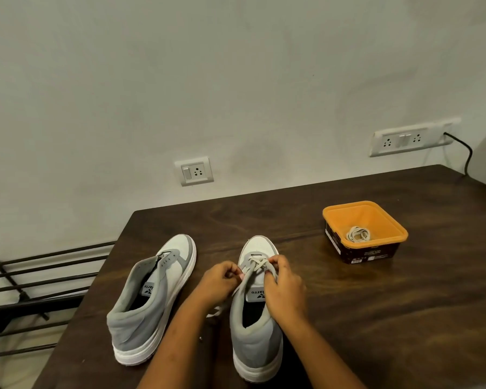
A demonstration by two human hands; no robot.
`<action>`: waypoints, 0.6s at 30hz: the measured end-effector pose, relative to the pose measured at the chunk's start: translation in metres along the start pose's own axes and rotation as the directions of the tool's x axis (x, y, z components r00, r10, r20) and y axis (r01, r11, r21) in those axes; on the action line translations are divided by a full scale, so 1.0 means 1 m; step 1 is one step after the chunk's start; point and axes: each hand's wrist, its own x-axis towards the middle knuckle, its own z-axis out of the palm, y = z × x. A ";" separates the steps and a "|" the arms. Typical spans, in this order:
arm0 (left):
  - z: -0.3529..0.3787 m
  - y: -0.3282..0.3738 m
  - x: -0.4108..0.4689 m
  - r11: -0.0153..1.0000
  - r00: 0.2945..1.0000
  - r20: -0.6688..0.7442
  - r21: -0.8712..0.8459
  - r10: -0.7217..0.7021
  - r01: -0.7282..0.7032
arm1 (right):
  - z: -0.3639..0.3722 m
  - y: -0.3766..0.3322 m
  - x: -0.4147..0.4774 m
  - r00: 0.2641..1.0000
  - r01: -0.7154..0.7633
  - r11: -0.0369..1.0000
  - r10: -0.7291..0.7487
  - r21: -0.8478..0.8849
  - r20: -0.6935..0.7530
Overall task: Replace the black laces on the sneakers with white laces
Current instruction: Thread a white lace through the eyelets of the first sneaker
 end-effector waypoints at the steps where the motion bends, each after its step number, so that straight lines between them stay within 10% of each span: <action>1: -0.001 0.005 0.000 0.996 1.000 0.015 0.087 0.014 -0.016 | -0.001 -0.001 0.000 1.000 0.003 1.000 -0.003 0.000 -0.001; 5: -0.001 0.016 -0.001 0.949 0.997 -0.040 0.313 0.061 -0.046 | -0.003 -0.002 0.000 1.000 0.017 1.000 -0.017 -0.020 0.011; 8: -0.005 0.026 -0.006 0.991 0.981 -0.196 -0.135 -0.007 -0.020 | 0.000 -0.001 0.002 0.998 0.060 0.998 -0.059 -0.027 0.038; 12: -0.021 0.060 -0.020 0.709 0.993 -0.089 -0.705 -0.080 -0.005 | 0.001 -0.007 0.006 0.986 0.122 0.976 -0.140 0.181 0.090; 18: -0.027 0.103 -0.026 0.453 0.991 -0.137 -0.883 0.004 -0.124 | -0.013 -0.037 0.004 0.915 -0.090 0.812 -0.162 0.577 0.369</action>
